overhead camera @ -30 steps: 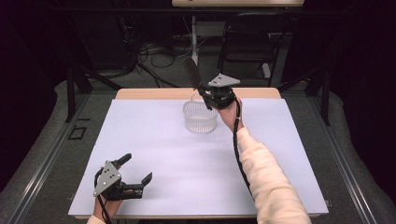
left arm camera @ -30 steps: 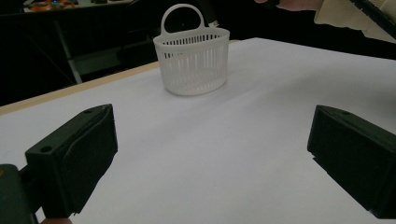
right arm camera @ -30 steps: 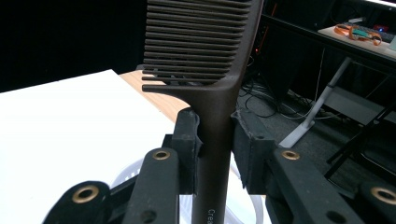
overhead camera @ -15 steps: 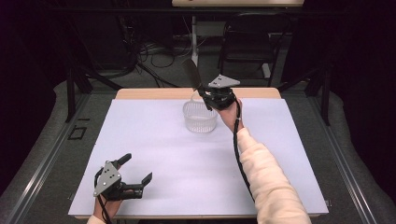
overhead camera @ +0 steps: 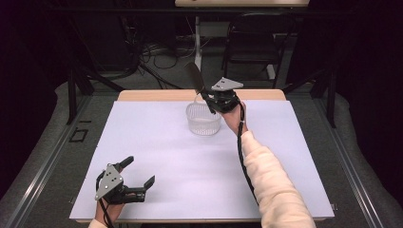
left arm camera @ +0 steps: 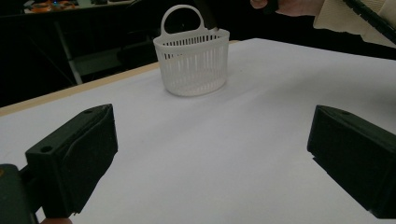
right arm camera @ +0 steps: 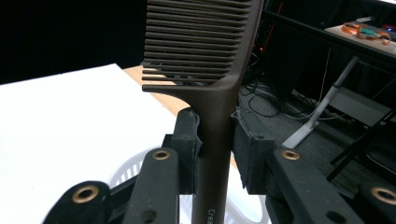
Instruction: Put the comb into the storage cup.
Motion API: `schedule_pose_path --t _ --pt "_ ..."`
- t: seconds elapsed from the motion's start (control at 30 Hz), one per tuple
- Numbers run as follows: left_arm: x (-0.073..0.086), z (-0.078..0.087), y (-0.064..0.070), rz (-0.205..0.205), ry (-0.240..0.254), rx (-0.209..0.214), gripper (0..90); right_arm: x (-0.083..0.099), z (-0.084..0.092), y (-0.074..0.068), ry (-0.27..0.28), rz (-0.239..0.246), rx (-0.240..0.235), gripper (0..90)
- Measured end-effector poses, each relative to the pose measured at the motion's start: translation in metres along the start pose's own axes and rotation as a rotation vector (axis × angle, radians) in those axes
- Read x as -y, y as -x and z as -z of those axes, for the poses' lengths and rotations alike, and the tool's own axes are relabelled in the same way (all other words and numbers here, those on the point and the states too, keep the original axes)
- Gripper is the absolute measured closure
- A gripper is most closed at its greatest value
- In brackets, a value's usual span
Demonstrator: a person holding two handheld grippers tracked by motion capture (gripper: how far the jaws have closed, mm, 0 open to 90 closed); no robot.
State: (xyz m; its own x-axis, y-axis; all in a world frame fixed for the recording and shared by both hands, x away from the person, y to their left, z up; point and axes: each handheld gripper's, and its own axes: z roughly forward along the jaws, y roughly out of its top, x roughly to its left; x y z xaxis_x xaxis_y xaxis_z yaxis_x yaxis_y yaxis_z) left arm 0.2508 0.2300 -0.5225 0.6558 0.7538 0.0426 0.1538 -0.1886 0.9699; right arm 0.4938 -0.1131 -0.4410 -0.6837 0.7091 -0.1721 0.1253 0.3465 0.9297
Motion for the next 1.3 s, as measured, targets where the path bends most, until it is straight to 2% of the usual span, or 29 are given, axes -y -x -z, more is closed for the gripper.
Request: schedule_pose_path --t 0.37,0.77,1.3 --pt "0.0 0.0 0.0 0.0 -0.002 0.001 1.8 0.003 -0.004 -0.003 -0.014 0.014 -0.014 72.2" --pt "0.001 0.0 -0.001 -0.004 -0.005 0.0 1.8 0.014 -0.006 -0.002 -0.046 0.019 -0.018 72.2" --pt "0.0 0.0 0.0 -0.002 -0.003 -0.001 1.9 0.015 -0.009 -0.005 -0.07 0.043 -0.03 72.2"
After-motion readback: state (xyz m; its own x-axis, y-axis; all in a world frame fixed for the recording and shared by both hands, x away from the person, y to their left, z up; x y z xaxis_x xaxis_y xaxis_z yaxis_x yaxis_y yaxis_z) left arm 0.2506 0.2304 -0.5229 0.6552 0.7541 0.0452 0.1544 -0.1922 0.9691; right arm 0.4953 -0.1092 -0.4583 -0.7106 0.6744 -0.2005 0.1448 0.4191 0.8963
